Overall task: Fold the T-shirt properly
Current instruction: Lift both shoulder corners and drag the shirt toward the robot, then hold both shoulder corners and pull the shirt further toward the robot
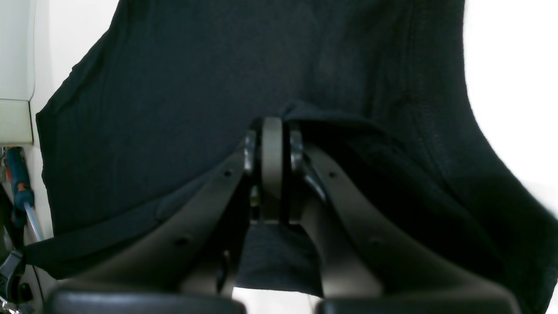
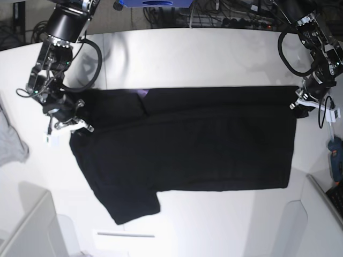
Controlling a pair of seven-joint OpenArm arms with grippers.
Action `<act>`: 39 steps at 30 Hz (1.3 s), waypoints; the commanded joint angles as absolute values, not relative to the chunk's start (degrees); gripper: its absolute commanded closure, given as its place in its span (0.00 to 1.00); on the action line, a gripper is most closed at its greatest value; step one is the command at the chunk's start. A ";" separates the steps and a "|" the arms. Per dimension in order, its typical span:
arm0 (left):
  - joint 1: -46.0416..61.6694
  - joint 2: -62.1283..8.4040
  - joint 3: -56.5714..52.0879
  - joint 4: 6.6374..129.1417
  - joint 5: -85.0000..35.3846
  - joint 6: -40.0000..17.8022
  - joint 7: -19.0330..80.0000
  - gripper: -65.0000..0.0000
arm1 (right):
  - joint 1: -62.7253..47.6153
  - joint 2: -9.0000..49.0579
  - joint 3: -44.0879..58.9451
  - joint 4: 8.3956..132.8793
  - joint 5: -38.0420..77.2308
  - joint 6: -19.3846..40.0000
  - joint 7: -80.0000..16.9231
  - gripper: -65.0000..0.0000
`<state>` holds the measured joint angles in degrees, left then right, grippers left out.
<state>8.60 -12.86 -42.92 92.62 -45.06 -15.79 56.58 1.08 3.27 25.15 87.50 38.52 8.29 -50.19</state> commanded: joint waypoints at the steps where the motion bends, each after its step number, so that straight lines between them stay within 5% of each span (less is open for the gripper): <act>1: 8.13 -13.93 -43.12 93.58 -45.85 -15.78 55.34 1.00 | 2.15 3.82 25.27 88.31 39.52 8.48 -49.36 1.00; 5: 8.13 -13.93 -43.21 93.76 -45.85 -15.78 55.34 1.00 | 1.89 3.82 25.27 88.48 39.69 8.48 -49.45 0.97; 8: 8.13 -13.93 -43.47 93.93 -45.85 -15.78 55.34 0.99 | 1.71 3.74 25.45 88.84 39.96 8.48 -49.45 0.67; 10: 8.13 -13.93 -43.56 94.02 -45.85 -15.78 55.34 0.78 | 1.63 3.74 25.63 88.84 39.96 8.48 -49.36 0.56; 15: 7.69 -14.02 -43.74 94.20 -46.20 -15.78 55.25 0.32 | 0.84 3.74 25.89 90.51 40.04 8.48 -48.75 0.60; 19: 7.52 -13.67 -48.40 96.66 -46.46 -15.87 55.52 0.13 | -3.03 1.27 29.58 99.12 40.04 8.48 -45.67 0.61; 26: 16.13 -11.91 -52.44 102.46 -46.55 -15.96 55.43 0.11 | -12.62 -5.32 37.49 112.31 39.60 8.48 -45.58 0.59; 39: 19.56 -10.59 -52.09 93.67 -45.93 -23.87 55.25 0.11 | -17.19 -6.29 41.27 101.67 39.52 8.48 -45.23 0.48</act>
